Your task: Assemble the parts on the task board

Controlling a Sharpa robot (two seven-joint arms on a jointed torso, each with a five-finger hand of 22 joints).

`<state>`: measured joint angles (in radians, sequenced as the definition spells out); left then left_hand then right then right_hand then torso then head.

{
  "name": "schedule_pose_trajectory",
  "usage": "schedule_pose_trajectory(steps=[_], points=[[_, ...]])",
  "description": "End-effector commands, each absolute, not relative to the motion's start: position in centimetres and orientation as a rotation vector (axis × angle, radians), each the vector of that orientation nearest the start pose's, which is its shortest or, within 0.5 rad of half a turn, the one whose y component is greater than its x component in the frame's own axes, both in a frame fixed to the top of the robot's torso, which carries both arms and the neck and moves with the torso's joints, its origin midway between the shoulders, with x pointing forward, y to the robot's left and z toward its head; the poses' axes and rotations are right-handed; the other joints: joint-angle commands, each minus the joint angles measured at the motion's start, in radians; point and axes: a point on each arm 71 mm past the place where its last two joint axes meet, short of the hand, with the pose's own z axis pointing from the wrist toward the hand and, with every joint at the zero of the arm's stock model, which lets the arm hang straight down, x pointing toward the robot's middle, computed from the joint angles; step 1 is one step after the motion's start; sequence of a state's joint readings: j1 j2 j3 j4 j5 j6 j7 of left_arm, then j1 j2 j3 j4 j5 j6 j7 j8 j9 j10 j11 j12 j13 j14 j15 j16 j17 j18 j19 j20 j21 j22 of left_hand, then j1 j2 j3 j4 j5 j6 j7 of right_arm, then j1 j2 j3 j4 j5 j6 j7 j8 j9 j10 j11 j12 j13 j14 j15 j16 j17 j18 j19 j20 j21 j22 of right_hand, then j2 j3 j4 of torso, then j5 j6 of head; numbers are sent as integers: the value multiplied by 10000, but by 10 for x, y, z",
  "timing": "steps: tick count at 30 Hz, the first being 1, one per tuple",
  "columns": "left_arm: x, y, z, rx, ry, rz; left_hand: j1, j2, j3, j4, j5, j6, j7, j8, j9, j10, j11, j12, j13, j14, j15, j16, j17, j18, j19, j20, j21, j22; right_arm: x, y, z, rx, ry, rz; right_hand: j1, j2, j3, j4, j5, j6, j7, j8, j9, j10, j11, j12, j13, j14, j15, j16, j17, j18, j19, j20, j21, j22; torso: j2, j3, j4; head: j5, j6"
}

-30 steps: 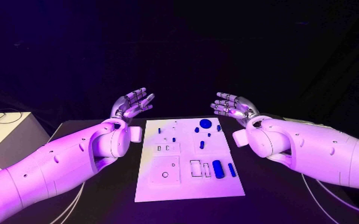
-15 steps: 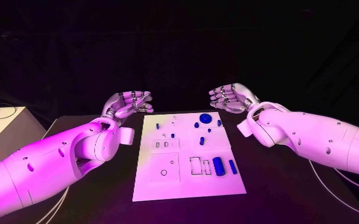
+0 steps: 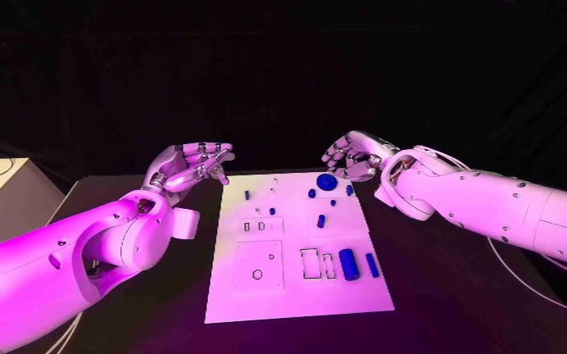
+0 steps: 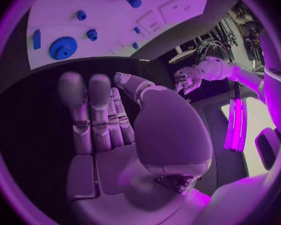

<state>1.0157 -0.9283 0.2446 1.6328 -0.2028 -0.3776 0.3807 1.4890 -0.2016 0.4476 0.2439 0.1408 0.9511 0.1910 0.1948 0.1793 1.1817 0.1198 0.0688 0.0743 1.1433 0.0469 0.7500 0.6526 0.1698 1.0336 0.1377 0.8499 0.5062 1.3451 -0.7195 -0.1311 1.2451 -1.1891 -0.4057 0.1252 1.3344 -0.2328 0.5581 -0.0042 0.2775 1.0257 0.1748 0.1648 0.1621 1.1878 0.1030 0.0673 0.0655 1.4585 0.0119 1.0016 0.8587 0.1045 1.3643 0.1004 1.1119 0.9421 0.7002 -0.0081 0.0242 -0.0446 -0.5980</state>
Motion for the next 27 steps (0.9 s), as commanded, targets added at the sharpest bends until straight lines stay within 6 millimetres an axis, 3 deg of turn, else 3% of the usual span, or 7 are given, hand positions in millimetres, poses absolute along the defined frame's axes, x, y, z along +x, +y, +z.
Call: schedule_pose_trajectory(steps=[1,9,23,27], points=[[468,224,-142,-9623,13001,-15865,-159,-30,109,-8,-47,13,24,-17,35,101,7,2,20,-17,-26,238,125,129,-123,-6,284,184,547,-211,-151,-2193,15807,5703,-64,-155,144,84,33,27,14,-34,89,-173,6,-63,1,422,7,2438,1550,-217,412,54,1602,1741,291,-38,92,-85,42],[461,218,-137,-9351,13215,-16087,-258,-64,176,-44,-53,-9,11,-12,75,111,-4,5,37,-27,-33,489,254,134,-144,-7,658,418,549,-199,-155,-3066,16226,4397,-206,-332,-139,197,-199,-157,3,-117,150,-806,70,-70,14,339,63,2986,1981,-200,415,154,1711,1844,481,-65,205,-195,74],[457,216,-134,-9196,13349,-16167,-339,-108,190,-47,-58,-51,34,-27,90,74,14,-8,39,-43,-22,604,308,133,-181,0,839,533,551,-185,-155,-3432,16196,3611,-194,-289,-275,251,-215,-206,-38,-137,176,-824,48,-32,54,348,54,3176,2130,-257,573,155,1959,2203,660,-43,225,-237,123],[457,216,-134,-9180,13368,-16176,-352,-112,194,-47,-58,-60,37,-30,93,65,18,-10,39,-52,-19,619,315,133,-184,3,873,554,553,-183,-156,-3468,16275,3443,-191,-274,-292,264,-224,-224,-57,-145,178,-846,43,-42,55,341,51,3187,2116,-253,572,153,1952,2188,740,-41,228,-128,154]])
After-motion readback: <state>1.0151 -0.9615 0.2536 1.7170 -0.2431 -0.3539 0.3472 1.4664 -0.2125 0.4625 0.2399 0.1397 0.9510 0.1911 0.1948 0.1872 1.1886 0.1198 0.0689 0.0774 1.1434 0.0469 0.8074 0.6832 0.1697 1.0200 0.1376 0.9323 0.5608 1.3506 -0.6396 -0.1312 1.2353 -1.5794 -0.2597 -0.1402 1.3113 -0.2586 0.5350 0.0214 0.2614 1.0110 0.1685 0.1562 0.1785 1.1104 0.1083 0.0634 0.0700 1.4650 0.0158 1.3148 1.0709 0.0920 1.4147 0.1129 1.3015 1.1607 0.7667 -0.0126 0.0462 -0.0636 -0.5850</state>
